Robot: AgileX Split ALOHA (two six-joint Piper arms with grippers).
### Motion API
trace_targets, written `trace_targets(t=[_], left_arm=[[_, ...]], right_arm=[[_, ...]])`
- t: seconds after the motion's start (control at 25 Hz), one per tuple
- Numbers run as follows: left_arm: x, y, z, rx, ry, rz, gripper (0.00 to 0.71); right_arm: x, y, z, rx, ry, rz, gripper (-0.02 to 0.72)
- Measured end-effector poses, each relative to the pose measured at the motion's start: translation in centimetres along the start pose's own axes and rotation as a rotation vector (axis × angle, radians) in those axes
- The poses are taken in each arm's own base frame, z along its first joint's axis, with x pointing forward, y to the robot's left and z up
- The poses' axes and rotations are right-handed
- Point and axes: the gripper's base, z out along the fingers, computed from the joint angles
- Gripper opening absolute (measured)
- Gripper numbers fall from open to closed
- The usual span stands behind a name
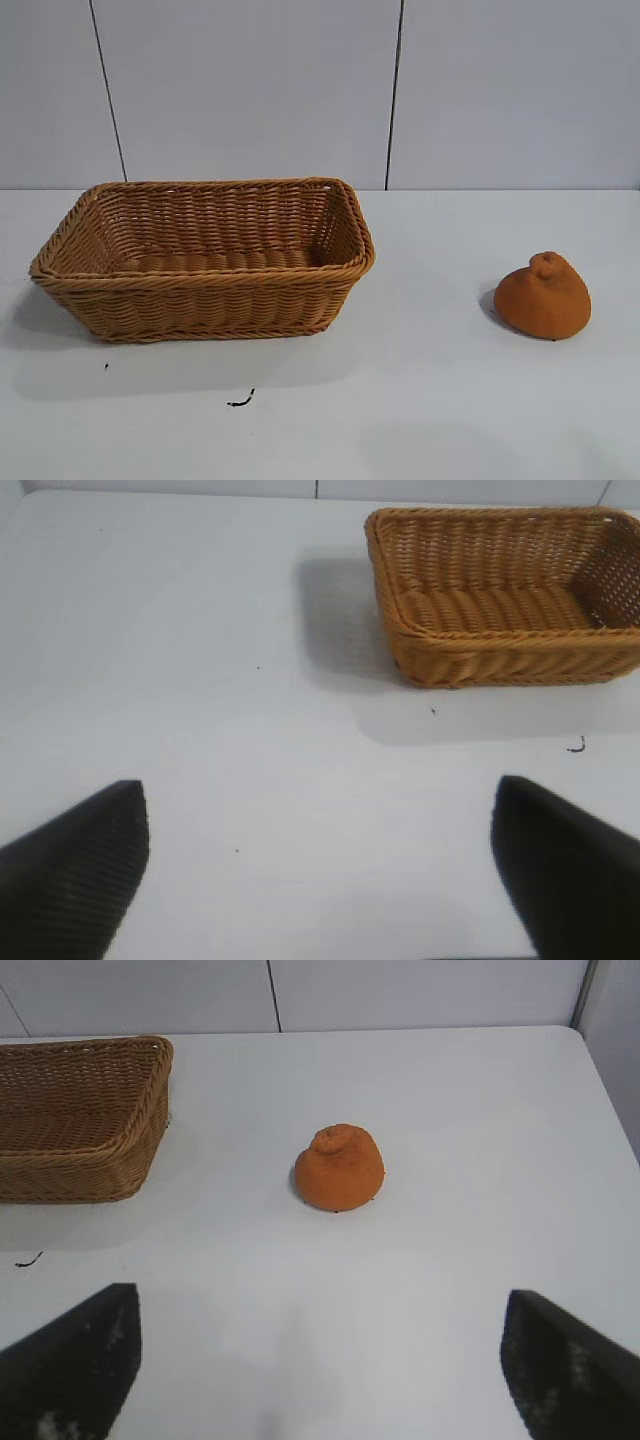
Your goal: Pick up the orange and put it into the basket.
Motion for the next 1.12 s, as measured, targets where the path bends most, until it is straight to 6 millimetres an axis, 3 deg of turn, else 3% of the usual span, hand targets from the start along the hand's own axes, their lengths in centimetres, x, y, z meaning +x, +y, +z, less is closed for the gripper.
trace_targets(t=[0.16,0.36,0.64,0.88,1.12], left_arm=[[0.0,0.0,0.0,0.0,0.0,0.0,0.666],[0.0,0.0,0.0,0.0,0.0,0.0,0.666],[0.0,0.0,0.0,0.0,0.0,0.0,0.666],[0.0,0.0,0.0,0.0,0.0,0.0,0.666],[0.0,0.0,0.0,0.0,0.0,0.0,0.666]], right_arm=[[-2.6,-0.1,1.7,0.012,0.122,0.012,0.674],[-7.2,0.0,6.4,0.01,0.346,0.041,0.674],[-13.0,0.1,16.6,-0.009,0.586,0.092,0.674],[-15.0,-0.2,26.3,-0.002,0.715,0.101,0.674],[-13.6,-0.5,35.2,0.005,0.815,0.109,0.674]])
